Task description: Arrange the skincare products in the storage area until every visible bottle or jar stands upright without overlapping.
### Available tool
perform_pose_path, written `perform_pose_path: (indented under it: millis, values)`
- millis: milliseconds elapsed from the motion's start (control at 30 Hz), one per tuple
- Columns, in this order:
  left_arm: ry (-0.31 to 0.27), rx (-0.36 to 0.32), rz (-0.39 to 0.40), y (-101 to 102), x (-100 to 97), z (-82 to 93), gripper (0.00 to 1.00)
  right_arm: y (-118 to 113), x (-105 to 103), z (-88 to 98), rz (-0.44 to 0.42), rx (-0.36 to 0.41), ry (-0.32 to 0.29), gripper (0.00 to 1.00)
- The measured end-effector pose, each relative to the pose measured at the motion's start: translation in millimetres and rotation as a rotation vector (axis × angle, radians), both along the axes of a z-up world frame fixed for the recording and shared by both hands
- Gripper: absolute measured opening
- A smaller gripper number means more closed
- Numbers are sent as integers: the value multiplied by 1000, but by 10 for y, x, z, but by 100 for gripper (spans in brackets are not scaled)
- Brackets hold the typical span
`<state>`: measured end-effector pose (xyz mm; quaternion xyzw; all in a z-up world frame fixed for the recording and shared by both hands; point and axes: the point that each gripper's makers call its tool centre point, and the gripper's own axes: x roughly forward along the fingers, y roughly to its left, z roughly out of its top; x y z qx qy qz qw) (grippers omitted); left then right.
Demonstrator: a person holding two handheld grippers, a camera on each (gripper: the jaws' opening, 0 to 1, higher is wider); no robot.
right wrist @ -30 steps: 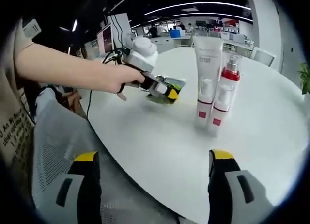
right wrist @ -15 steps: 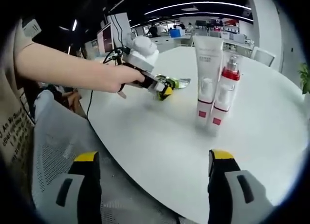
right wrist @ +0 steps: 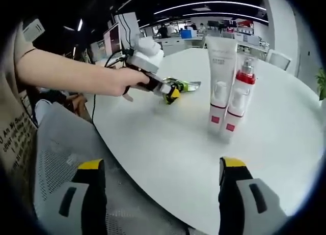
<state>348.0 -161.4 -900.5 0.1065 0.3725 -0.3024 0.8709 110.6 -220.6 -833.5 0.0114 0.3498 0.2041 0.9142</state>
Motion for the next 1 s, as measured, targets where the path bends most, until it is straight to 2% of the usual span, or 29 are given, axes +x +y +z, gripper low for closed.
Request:
perform_pose_path:
  millis: [267,633,667,800,1000]
  values:
    - [-6,-20,12,152,-94,103,4,45,4,12,20,1,-3,92]
    - [-40,-80,21,295,-190,362,4,131,16,61,58,23,-22,91]
    - [-34,-95,26,305,-226,380,4,136,20,69,58,31,-26,90]
    - [-42,-72,-11,340,-293,374,4,178,70,123,60,55,-49,85]
    - [-36,-105,-15,403,-398,519,4,325,156,282,71,85,-100,84]
